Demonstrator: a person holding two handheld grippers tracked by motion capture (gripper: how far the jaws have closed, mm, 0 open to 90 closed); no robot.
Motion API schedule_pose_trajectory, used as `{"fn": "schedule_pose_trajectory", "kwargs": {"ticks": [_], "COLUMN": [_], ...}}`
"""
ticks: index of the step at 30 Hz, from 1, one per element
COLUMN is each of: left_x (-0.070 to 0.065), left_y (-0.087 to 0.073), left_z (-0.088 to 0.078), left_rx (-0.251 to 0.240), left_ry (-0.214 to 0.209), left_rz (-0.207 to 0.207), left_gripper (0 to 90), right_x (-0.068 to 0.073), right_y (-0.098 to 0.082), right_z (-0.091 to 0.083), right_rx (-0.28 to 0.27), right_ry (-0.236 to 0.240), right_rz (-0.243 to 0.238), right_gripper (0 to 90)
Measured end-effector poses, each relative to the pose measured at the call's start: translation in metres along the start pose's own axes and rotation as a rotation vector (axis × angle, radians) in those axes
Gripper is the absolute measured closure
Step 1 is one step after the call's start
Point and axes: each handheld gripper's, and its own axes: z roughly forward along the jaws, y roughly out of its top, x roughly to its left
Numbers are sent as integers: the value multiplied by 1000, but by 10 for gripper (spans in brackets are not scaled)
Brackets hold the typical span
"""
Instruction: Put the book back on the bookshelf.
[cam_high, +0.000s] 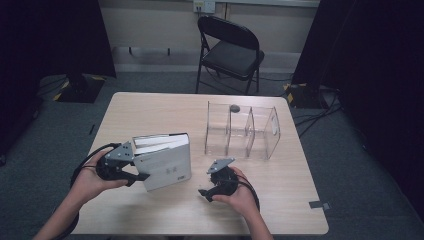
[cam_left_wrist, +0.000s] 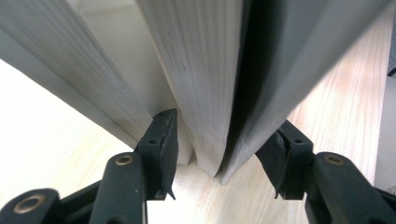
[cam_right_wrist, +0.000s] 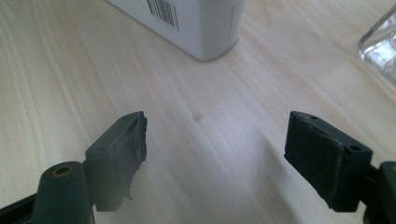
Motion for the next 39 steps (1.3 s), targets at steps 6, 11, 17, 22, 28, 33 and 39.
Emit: {"fn": "schedule_pose_trajectory", "kwargs": {"ticks": [6,11,17,22,28,33,39], "left_x": [0,1,3,3,3,1,1], "left_y": [-4,-8,-15,-14,-16,-18,-20], "left_z": [1,1,1,1,3,4,7], "left_rx": [9,17,7,9,-1,4,12], "left_ry": [1,14,16,21,25,23,26], "left_rz": [-14,-31,-49,-36,-54,-59,-55], "left_gripper": [479,456,431,430,411,402,374], "right_x": [-1,-3,-4,-6,-5,-6,-6], "right_y": [16,29,45,54,64,75,86], "right_z": [-6,-11,-17,-19,-22,-29,-32], "right_rx": [2,-10,-6,-14,-13,-16,-10], "right_ry": [37,64,86,103,115,120,138], "right_rz": [-2,-23,-53,-54,-76,-100,-132], "right_gripper": [216,217,217,220,224,231,231]}}
